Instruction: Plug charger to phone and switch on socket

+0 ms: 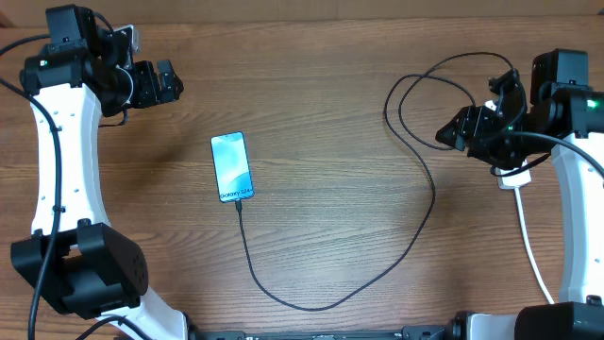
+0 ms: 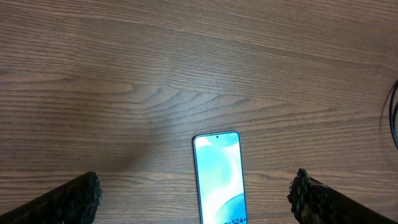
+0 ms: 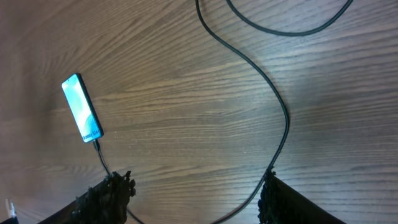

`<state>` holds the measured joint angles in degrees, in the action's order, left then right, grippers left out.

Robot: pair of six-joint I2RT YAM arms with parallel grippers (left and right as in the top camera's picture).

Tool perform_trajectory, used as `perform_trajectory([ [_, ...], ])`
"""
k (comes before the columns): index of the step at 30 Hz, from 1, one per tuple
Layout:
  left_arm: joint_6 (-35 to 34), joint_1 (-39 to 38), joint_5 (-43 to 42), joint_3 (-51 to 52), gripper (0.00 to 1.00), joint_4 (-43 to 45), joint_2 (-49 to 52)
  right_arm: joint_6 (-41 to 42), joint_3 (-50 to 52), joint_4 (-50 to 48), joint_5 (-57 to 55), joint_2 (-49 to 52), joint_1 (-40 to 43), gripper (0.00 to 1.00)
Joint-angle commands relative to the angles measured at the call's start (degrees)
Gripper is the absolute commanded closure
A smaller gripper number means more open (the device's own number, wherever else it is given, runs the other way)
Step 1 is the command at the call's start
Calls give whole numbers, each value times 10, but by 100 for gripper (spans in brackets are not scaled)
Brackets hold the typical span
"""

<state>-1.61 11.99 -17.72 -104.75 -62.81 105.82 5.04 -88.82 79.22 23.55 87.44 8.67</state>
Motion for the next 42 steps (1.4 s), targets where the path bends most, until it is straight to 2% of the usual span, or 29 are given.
perform_trajectory([
  [1, -7, -4, 5, -7, 0, 0, -2, 9, -13, -2, -4, -7, 14, 31],
  [8, -7, -4, 5, -7, 0, 0, -2, 9, -13, -5, 20, -7, 78, 32],
  [13, -7, -4, 5, -7, 0, 0, -2, 32, -13, -41, 67, -7, 169, 37],
  [15, -8, -4, 5, -7, 0, 0, -2, 47, -13, -58, 77, -7, 204, 42],
  [18, -7, -4, 5, -7, 0, 0, -2, 59, -13, -82, 76, -7, 247, 56],
  [20, -7, -4, 5, -7, 0, 0, -2, 64, -13, -98, 76, -6, 268, 72],
  [21, -7, -4, 5, -7, 0, 0, -2, 72, -13, -107, 76, -6, 278, 88],
  [22, -7, -4, 5, -7, 0, 0, -2, 76, -12, -116, 76, -5, 285, 96],
  [31, -7, -4, 5, -7, 0, 0, -2, 128, -12, -177, 77, 17, 309, 96],
  [42, -7, -4, 5, -7, 0, 0, -2, 145, -12, -223, 119, 97, 335, 96],
])
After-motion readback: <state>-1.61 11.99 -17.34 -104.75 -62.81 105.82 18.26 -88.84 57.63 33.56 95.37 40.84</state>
